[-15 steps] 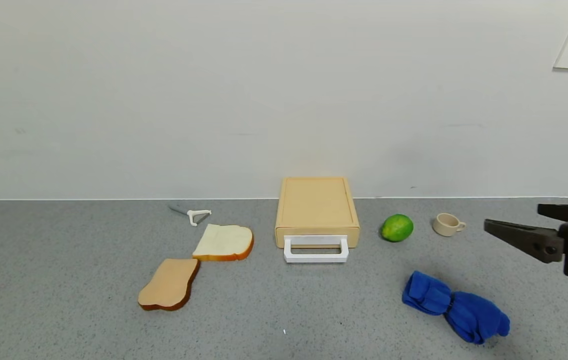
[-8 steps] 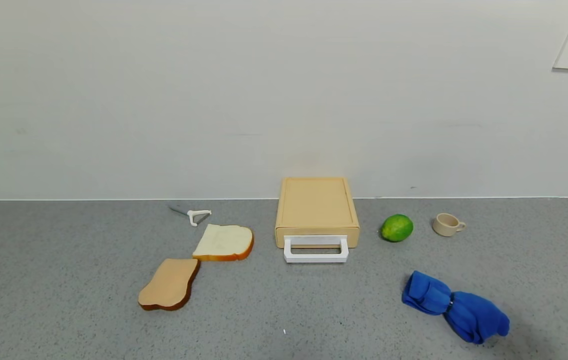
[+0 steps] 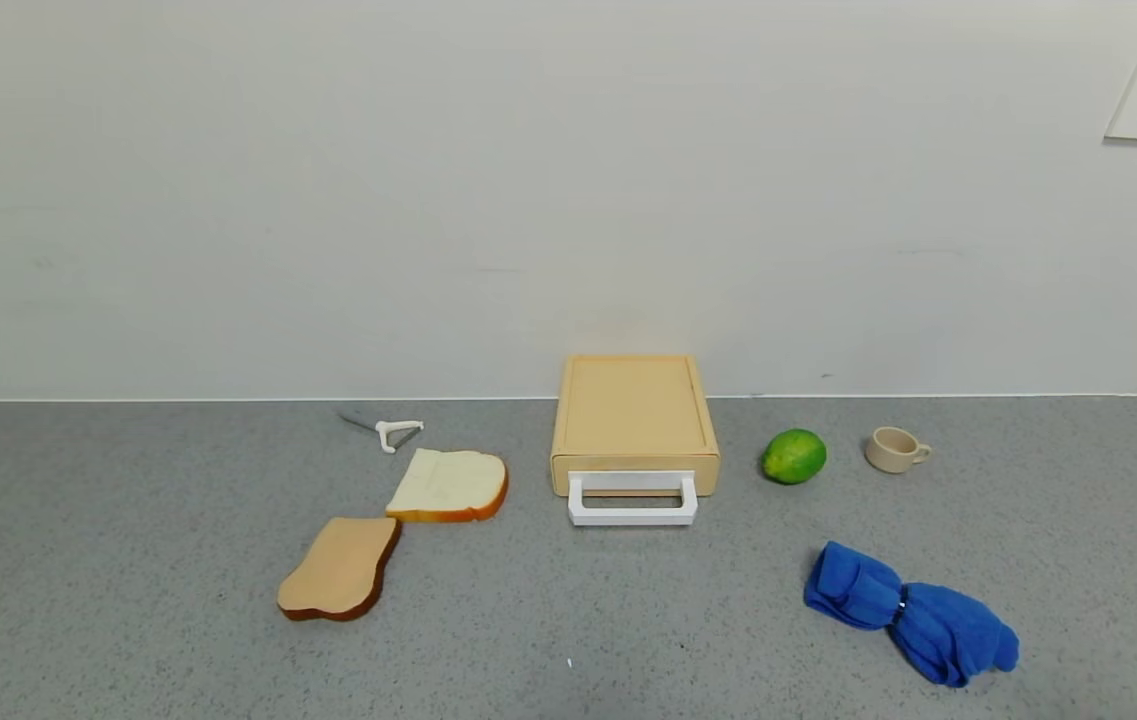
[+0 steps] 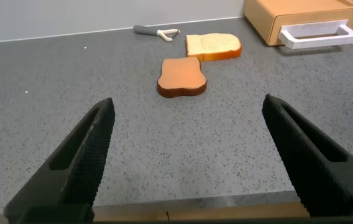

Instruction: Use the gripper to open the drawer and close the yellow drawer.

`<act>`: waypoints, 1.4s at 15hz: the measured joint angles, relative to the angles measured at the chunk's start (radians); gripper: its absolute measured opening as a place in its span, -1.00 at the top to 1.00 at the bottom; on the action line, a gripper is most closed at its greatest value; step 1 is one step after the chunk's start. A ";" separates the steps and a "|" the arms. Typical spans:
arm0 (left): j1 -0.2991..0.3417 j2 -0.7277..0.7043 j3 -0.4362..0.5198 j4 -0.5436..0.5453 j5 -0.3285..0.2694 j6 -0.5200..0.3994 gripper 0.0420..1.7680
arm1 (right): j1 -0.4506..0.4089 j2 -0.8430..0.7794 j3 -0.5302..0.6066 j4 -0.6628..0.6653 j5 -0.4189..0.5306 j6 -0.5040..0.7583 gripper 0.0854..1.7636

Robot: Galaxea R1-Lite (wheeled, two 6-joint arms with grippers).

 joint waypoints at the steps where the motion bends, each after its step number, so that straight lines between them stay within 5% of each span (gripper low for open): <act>1: 0.000 0.000 0.000 0.000 0.000 0.000 -0.94 | -0.016 -0.039 0.007 0.016 0.004 -0.018 -0.92; 6: 0.000 0.000 0.000 -0.001 0.000 0.000 -0.94 | -0.075 -0.156 0.042 0.047 0.035 -0.032 -0.92; 10: 0.000 0.000 0.000 -0.001 0.000 0.000 -0.94 | -0.103 -0.244 0.121 0.033 0.170 -0.033 -0.92; 13: 0.000 0.000 0.000 0.000 0.000 0.000 -0.94 | -0.113 -0.316 0.236 -0.050 0.272 -0.034 -0.92; 21: 0.000 0.000 0.000 0.002 0.000 0.002 -0.94 | -0.116 -0.420 0.645 -0.379 0.359 -0.032 -0.92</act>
